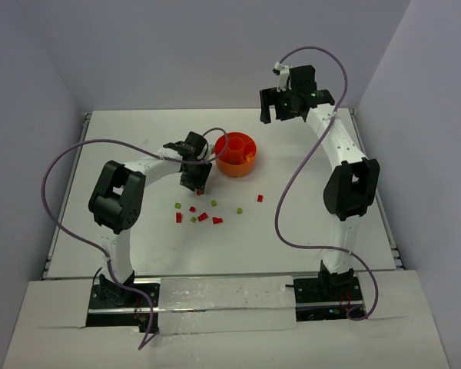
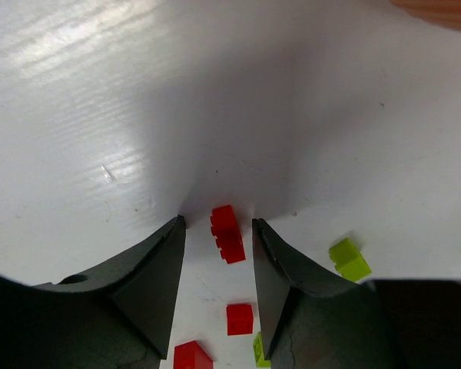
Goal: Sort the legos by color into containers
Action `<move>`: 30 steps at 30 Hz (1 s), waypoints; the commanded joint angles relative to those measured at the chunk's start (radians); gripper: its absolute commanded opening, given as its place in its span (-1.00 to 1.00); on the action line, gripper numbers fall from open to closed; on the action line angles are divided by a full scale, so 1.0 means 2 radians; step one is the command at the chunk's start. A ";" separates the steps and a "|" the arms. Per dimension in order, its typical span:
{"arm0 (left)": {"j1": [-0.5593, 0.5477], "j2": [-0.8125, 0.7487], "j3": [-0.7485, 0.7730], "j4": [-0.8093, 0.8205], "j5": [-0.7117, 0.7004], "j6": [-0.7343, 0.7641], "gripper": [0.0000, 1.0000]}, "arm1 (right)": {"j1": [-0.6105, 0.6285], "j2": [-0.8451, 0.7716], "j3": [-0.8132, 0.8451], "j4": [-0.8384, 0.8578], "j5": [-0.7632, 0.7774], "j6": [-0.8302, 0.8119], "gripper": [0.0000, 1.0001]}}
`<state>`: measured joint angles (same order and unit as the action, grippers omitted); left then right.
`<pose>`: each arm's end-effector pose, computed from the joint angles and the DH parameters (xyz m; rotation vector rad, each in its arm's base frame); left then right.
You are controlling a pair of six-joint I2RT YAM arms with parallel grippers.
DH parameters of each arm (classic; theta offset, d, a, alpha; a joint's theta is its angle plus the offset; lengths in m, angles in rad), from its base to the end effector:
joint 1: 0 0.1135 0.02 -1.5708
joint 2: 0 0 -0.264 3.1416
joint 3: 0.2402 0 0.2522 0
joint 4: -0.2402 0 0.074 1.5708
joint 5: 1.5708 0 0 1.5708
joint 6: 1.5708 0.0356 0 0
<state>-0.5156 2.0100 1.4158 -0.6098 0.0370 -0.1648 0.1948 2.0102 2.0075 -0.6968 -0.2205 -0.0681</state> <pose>0.3544 -0.2024 0.1627 0.4980 2.7550 -0.2221 0.4504 0.0968 0.3417 -0.4129 2.2318 0.3172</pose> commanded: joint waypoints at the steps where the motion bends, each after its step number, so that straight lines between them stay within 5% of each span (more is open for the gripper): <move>1: -0.010 -0.013 -0.010 -0.011 0.014 0.003 -0.10 | -0.005 -0.031 -0.002 0.004 -0.006 -0.004 1.00; 11: -0.002 -0.017 0.037 -0.001 -0.015 0.020 -0.85 | -0.005 -0.043 -0.021 0.005 -0.006 -0.006 1.00; 16: 0.038 -0.046 0.098 0.007 -0.005 0.035 -0.99 | -0.006 -0.061 -0.053 0.002 -0.010 -0.013 1.00; 22: 0.068 -0.070 0.174 0.062 0.095 0.070 -1.00 | -0.010 -0.080 -0.092 -0.029 -0.025 -0.054 1.00; 30: 0.066 -0.001 0.272 0.063 0.207 0.097 -1.00 | -0.017 -0.101 -0.146 -0.033 -0.033 -0.072 1.00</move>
<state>-0.3729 1.9580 1.9293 -0.5181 0.2978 -0.0013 0.1703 1.8649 1.7276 -0.7589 -0.2757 -0.1848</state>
